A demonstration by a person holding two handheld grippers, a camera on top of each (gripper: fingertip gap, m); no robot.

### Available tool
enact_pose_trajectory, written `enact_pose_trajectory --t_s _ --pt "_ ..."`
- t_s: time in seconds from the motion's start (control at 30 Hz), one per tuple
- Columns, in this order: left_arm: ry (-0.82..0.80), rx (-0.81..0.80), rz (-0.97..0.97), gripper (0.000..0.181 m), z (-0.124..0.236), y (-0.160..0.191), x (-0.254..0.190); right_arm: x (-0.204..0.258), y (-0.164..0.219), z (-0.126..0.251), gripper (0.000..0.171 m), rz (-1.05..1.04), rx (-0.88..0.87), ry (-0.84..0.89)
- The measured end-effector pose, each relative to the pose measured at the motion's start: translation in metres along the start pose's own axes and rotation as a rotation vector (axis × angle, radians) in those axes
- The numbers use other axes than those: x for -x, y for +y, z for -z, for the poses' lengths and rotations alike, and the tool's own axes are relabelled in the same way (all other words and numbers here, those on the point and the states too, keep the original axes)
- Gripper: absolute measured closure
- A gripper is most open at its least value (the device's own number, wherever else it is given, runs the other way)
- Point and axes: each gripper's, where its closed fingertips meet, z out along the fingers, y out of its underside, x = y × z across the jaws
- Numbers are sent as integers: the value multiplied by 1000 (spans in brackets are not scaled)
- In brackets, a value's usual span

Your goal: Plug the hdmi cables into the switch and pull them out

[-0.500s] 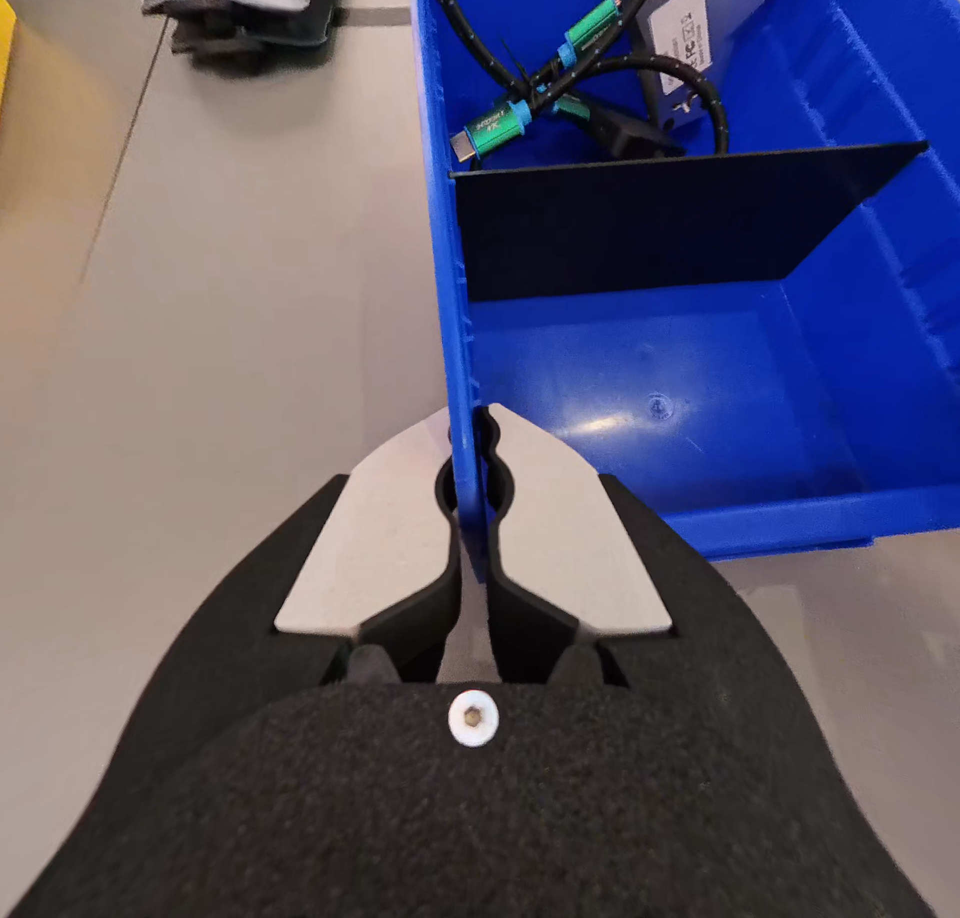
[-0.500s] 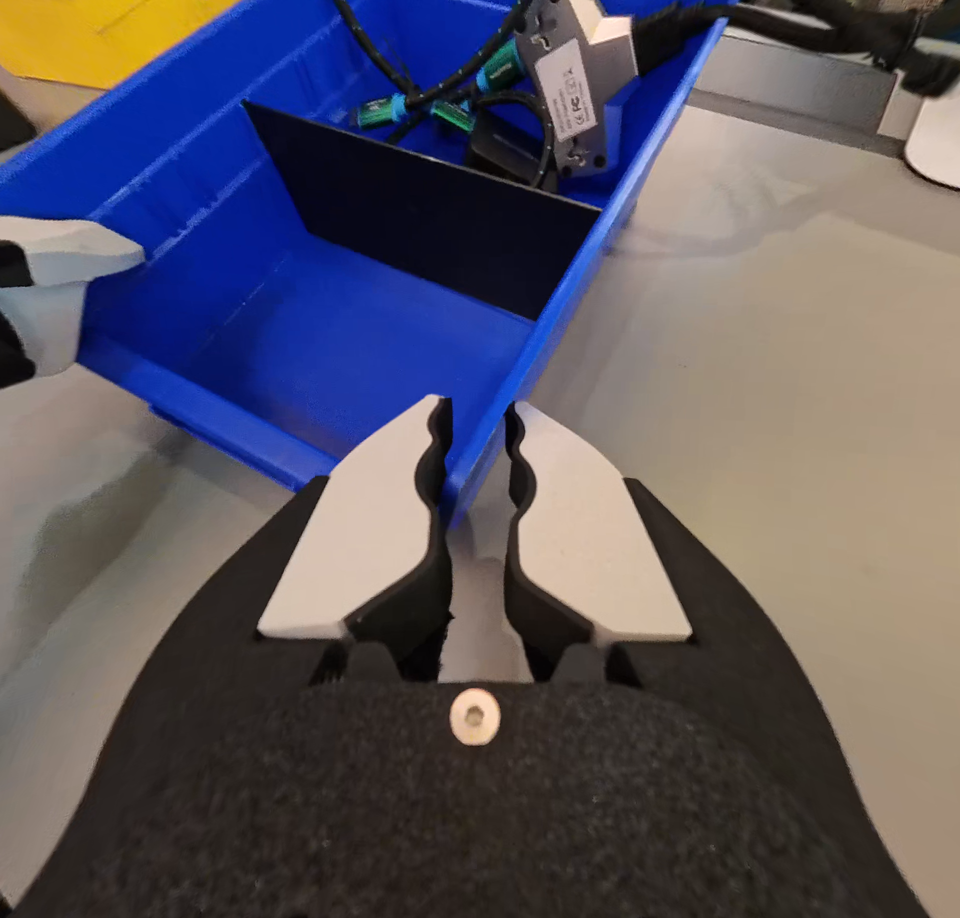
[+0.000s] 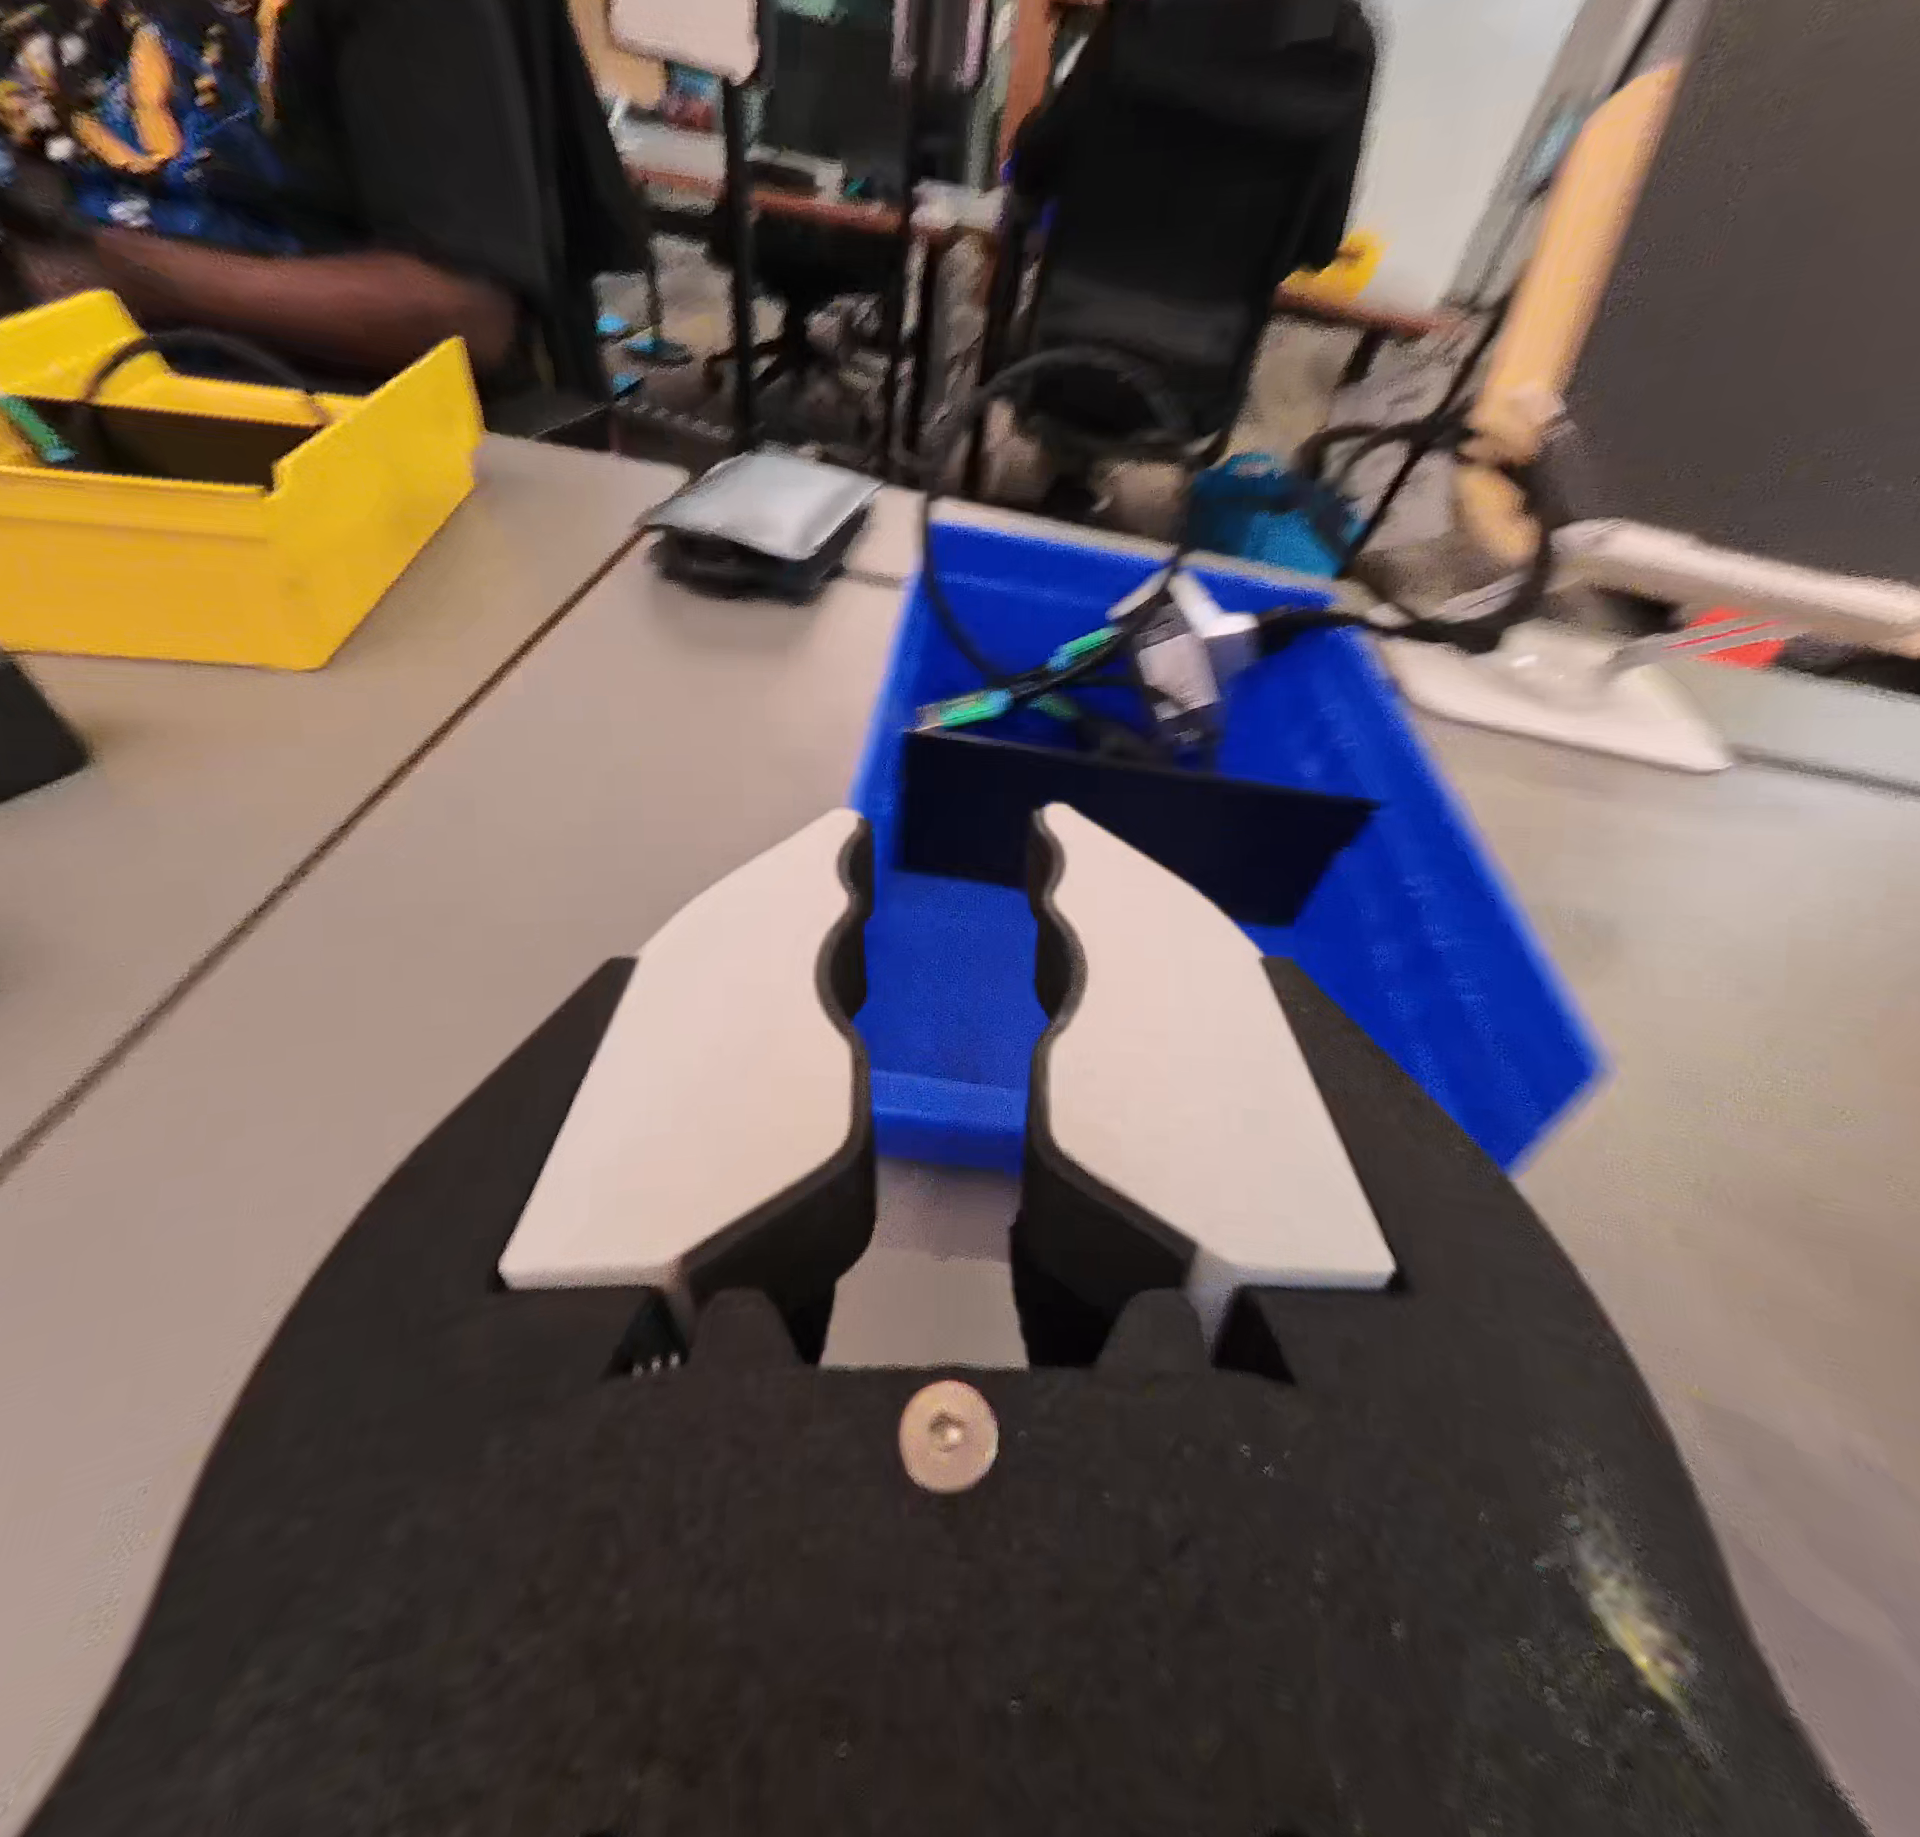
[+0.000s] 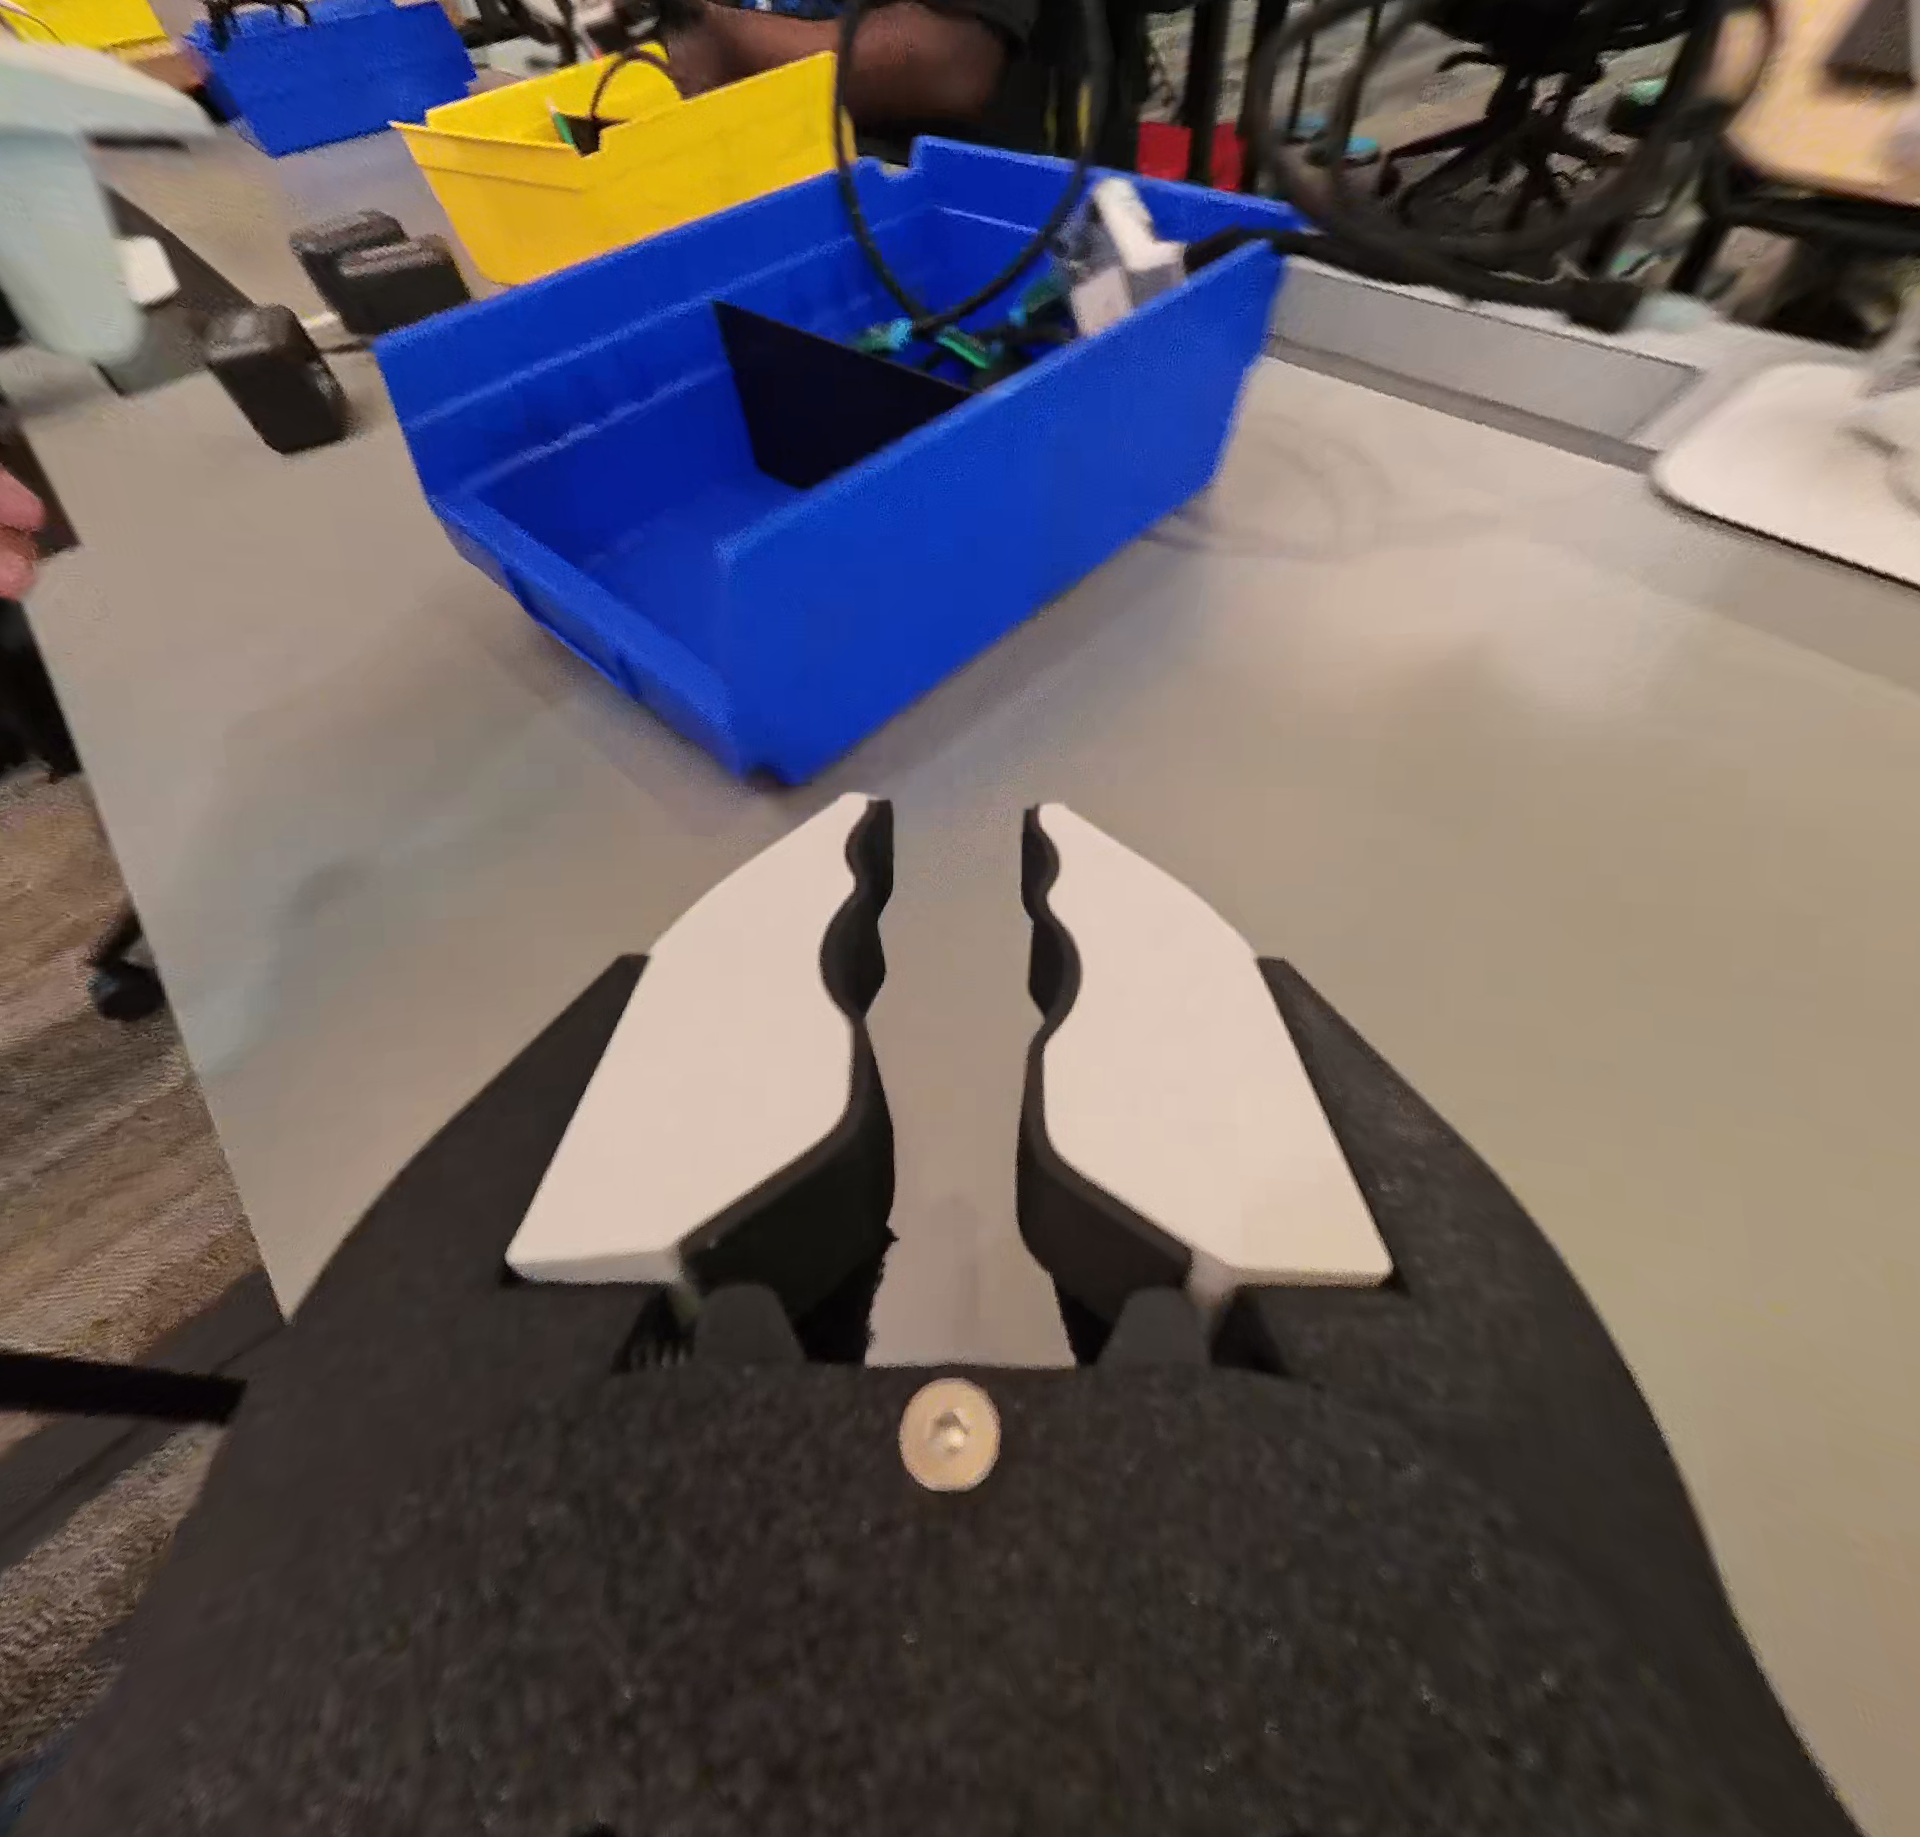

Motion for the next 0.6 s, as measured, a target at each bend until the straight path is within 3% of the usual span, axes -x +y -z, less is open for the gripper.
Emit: enact_pose_trajectory --t_s 0.1,0.27,0.37,0.47,0.6 --pt "135 1 25 133 4 15 -55 -60 10 60 146 63 -17 108" --pt "277 109 -41 113 -4 76 -129 -165 17 182 145 82 -115 351" --pt "356 145 -2 113 -5 96 -156 -224 37 247 139 -1 -186 509" --pt "367 192 -58 119 -8 110 -164 -281 91 301 138 -92 -134 729" --pt "380 156 -113 124 -7 102 -167 -314 115 331 135 -138 -60 796"
